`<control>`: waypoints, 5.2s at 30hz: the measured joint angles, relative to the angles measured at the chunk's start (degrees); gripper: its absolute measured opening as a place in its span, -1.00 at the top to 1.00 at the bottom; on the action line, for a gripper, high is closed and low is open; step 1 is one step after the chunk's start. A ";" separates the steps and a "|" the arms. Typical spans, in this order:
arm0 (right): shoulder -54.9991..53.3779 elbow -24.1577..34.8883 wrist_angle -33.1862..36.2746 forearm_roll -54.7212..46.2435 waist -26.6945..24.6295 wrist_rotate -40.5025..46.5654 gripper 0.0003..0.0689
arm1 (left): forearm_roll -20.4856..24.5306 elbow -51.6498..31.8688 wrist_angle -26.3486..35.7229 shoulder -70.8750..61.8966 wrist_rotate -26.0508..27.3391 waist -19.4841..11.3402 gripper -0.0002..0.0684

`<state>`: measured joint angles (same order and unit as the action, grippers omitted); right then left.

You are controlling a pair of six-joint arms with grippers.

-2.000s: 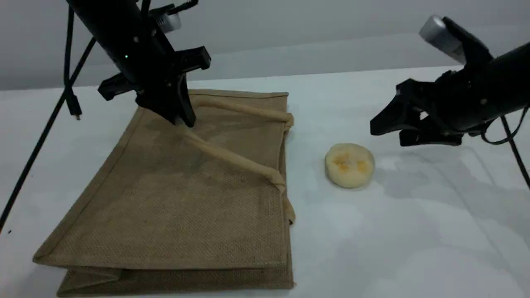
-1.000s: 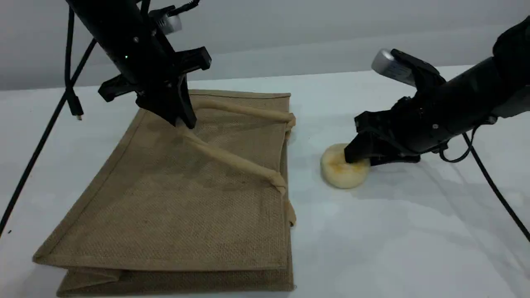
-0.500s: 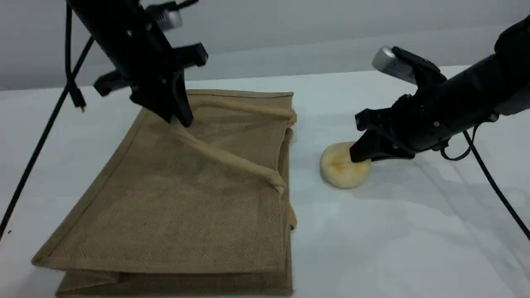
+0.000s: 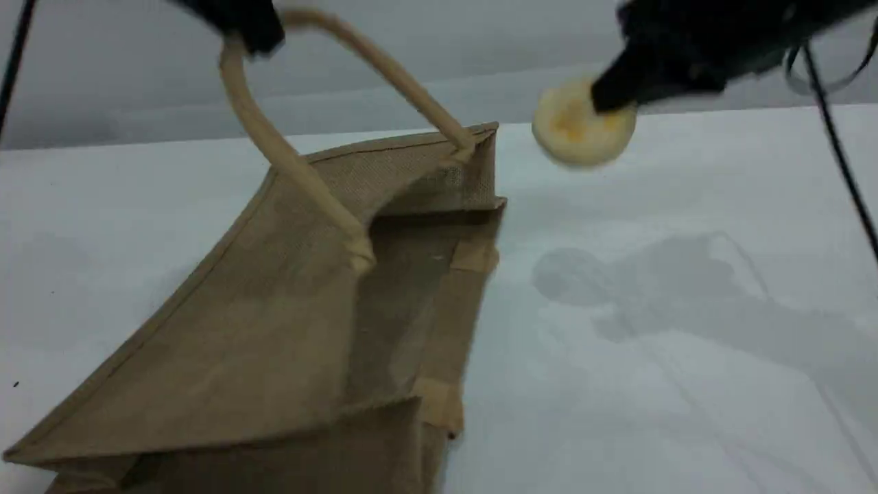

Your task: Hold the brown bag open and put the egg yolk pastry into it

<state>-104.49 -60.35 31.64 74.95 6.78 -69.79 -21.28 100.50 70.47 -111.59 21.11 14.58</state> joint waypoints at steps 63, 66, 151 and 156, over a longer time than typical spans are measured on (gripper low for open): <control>0.55 3.93 -4.34 8.71 16.26 -4.27 0.91 | -14.28 8.80 -0.54 7.75 6.03 2.75 0.75; -0.29 3.93 -5.56 12.20 16.26 -8.23 0.83 | -14.28 8.80 -0.54 7.75 5.58 2.75 0.75; 66.33 3.93 32.47 -70.40 16.07 64.07 -0.33 | -19.26 -25.04 -26.58 2.42 19.44 5.56 0.10; 69.23 4.13 38.46 -70.68 16.07 66.75 -0.33 | -19.26 -25.04 -22.65 5.94 19.26 5.56 0.10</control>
<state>-35.27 -56.23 70.10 4.26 22.85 -3.04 -40.54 75.46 47.82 -105.65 40.37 20.14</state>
